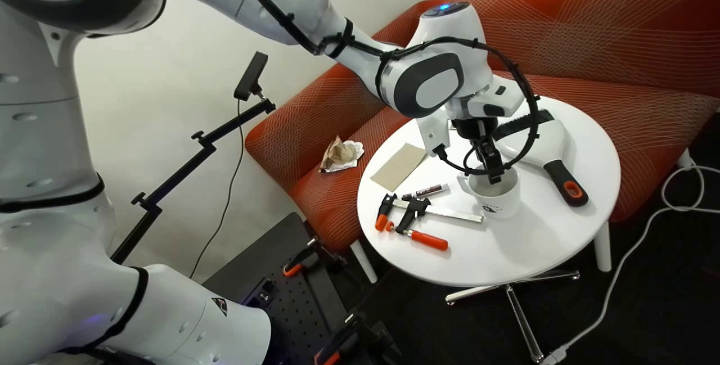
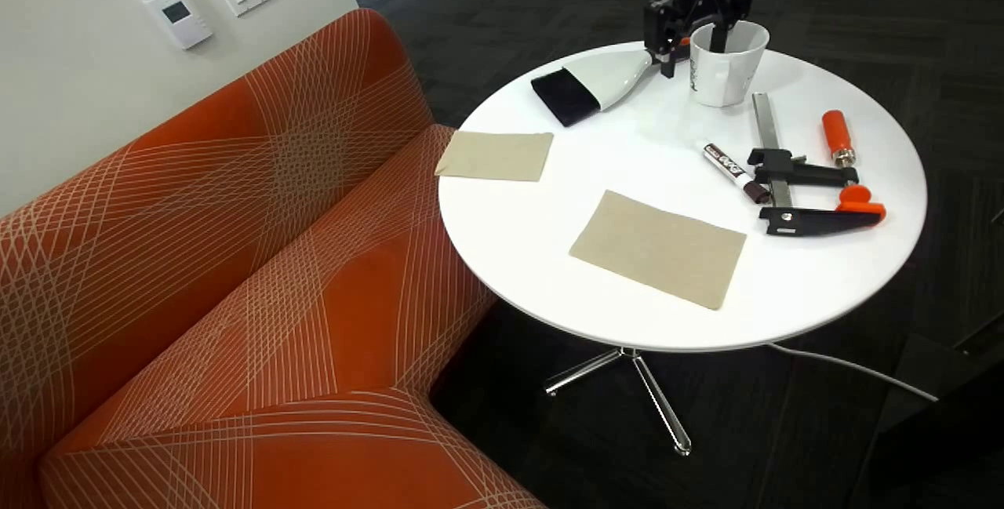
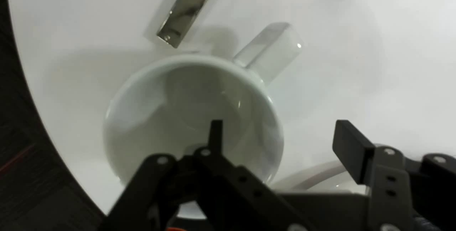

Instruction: Move the mug slightly to the left

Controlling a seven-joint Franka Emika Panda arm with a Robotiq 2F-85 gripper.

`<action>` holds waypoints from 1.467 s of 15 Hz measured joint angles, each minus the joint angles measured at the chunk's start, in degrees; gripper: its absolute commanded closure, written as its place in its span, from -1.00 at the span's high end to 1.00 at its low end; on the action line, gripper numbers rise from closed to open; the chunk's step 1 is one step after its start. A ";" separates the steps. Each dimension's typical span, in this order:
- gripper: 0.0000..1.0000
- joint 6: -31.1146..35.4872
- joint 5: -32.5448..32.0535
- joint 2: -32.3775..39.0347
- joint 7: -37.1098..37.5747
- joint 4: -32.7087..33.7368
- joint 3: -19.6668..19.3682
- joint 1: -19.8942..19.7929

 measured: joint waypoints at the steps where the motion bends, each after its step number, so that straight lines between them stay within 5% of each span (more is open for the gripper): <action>1: -0.15 -0.04 0.00 0.33 0.39 0.30 -0.35 0.44; 7: -0.99 -0.83 -0.01 1.17 0.52 1.09 -1.53 1.90; 22: -0.94 -5.16 -2.25 -1.12 0.50 1.28 -2.01 5.18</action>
